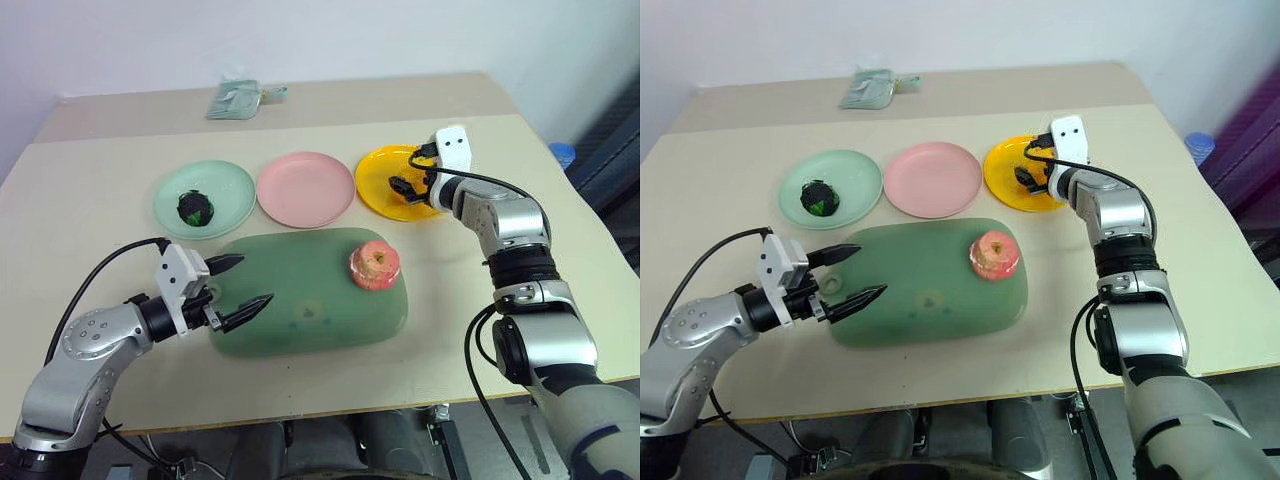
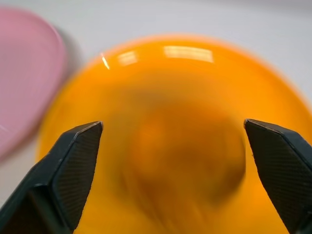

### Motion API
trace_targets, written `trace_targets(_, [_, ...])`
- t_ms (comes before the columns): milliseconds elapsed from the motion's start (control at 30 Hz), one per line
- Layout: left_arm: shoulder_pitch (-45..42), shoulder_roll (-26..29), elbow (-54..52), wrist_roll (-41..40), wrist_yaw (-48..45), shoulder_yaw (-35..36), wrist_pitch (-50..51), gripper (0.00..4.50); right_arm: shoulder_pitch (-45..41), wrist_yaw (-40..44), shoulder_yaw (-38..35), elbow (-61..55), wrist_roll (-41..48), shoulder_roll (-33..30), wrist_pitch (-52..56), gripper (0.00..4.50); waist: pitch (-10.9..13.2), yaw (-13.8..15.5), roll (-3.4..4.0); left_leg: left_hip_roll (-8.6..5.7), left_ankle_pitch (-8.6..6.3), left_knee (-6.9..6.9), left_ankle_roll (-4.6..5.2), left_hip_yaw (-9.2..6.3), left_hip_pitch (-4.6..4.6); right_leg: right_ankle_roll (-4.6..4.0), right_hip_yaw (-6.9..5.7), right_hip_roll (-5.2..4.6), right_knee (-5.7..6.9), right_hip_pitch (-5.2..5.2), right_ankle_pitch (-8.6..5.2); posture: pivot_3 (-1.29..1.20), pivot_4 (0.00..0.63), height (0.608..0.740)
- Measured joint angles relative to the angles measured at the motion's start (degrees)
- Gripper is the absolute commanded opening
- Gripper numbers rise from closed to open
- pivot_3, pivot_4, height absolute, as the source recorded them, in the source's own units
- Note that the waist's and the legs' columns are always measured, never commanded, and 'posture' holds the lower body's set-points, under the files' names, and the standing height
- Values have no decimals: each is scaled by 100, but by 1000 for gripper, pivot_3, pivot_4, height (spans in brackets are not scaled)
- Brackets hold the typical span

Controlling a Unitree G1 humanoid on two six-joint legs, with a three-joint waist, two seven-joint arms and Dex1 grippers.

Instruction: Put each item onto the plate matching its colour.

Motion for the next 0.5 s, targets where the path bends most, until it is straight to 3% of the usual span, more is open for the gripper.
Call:
trace_targets(100, [188,-8,64,51,-18,26,-126,4500,285,689,-8,-1034,221,-284,-104,4433,-1,41,-1,2,-1,1,2,-5,1,0,-2,-1,-3,6,0,0,150,740])
trace_targets(200, [399,-27,153,119,-85,61,-293,4500,1750,2242,-47,-3050,1030,-1194,-96,4433,-2,239,-1,8,-8,2,14,-36,-3,1,-26,-9,-45,41,-1,0,150,740])
trace_targets(267, [401,-30,250,159,-128,46,-350,4500,2584,2933,18,-3776,1338,-1581,9,4433,-1,248,-2,2,-9,10,15,-29,-2,8,-26,-20,-53,49,3,0,150,740])
trace_targets(500, [16,-28,390,190,-244,-15,-454,4500,3315,3286,400,-4303,1253,-1848,97,4433,-2,167,0,3,-8,14,15,-18,37,11,-15,4,-49,75,12,0,150,740])
